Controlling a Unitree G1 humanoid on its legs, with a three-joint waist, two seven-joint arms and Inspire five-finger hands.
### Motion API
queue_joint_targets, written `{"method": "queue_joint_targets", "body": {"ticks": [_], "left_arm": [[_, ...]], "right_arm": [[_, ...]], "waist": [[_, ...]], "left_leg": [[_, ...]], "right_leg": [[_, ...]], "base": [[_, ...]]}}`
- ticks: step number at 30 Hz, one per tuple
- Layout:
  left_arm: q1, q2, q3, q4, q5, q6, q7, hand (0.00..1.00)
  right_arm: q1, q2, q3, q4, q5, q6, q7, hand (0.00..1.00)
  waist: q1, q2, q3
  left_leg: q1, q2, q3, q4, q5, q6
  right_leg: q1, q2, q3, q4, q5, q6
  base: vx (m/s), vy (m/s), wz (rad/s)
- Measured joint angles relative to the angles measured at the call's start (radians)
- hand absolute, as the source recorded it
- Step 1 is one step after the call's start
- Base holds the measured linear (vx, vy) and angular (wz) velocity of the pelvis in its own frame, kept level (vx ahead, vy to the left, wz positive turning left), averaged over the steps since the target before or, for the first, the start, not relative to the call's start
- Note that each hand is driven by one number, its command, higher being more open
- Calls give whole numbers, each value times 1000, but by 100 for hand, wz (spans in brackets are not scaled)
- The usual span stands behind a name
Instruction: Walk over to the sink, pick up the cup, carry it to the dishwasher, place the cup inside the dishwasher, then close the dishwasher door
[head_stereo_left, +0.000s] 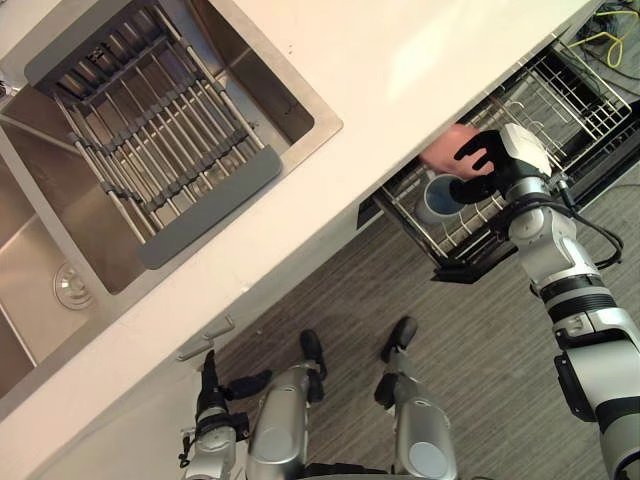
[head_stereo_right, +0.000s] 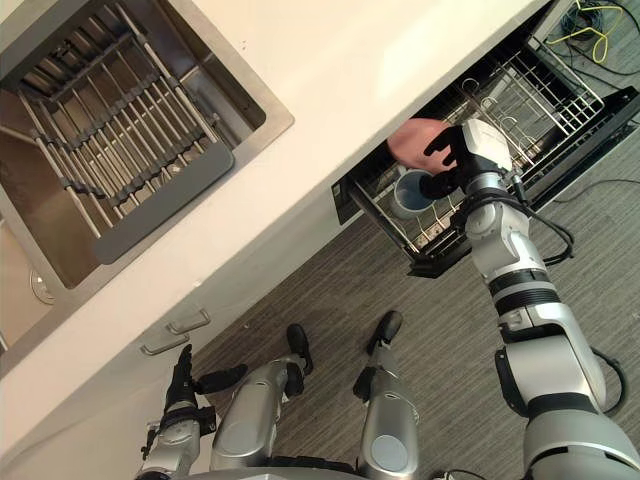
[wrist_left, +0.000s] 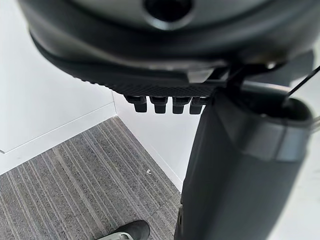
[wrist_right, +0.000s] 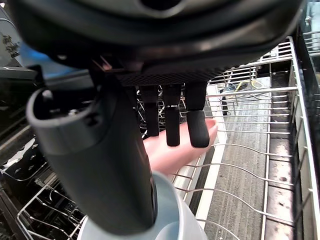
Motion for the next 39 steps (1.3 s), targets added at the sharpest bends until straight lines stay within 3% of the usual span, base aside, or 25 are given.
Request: {"method": "queue_joint_targets", "body": {"ticks": [4,10,14,17,21,22,26,30,34,39], "left_arm": [[0,-2,0,-4,0,1,-1,100],[5,-5,3,-16,7,16,-19,100],[39,-12,20,-12,14,46,-20,100],[93,-12,25,-8,22,46,-19,100],[143,-15,31,16,22,42,-19,100],[148,-16,40,25,22,41,-18,100],[149,-10,42,49,22,34,-17,100],[144,-10,41,50,22,29,-17,100],[135,-16,21,51,20,27,-16,100],[112,-22,-19,49,16,9,-16,100]], "right_arm": [[13,-4,-41,-18,18,-17,-15,100],[129,-6,-233,-222,74,-66,-118,100],[253,8,-374,-250,216,-72,-200,100],[378,49,-530,-251,381,-73,-252,100],[510,90,-654,-230,488,-67,-289,100],[535,103,-673,-210,519,-55,-288,0],[606,162,-677,-127,584,-34,-260,0],[620,217,-667,-60,596,-27,-223,0],[594,222,-637,-22,595,-26,-194,0],[436,185,-502,94,574,-39,-153,0]], "waist": [[-2,0,0],[-5,-4,-13],[-13,-21,-64],[-33,-25,-123],[-52,-30,-184],[-63,-34,-192],[-84,-41,-203],[-92,-34,-198],[-92,-2,-148],[-87,50,-88]], "left_leg": [[28,-1,-8,-6,0,0],[96,-6,-12,-48,5,-2],[155,-14,-19,-81,9,-7],[201,-19,-37,-107,10,-8],[252,-30,-34,-140,11,-6],[262,-34,-34,-142,11,-6],[260,-45,-20,-149,25,-2],[206,-43,-22,-175,61,-9],[164,-39,-34,-177,78,-15],[118,-42,-54,-187,108,-11]], "right_leg": [[32,0,-10,-2,-2,2],[89,-2,-19,-12,-9,11],[148,1,-29,-28,-15,20],[195,2,-45,-34,-16,21],[228,-6,-46,-34,-16,22],[237,-10,-46,-34,-18,24],[224,-23,-40,-29,-28,45],[154,-25,-40,-19,-29,31],[114,-27,-46,-4,-32,18],[74,-30,-70,-1,-18,4]], "base": [[0,63,6],[8,68,3],[69,50,5],[78,71,17],[29,91,-1],[-37,66,-5],[-99,22,-7],[-135,-11,2],[-91,-12,8],[5,0,13]]}}
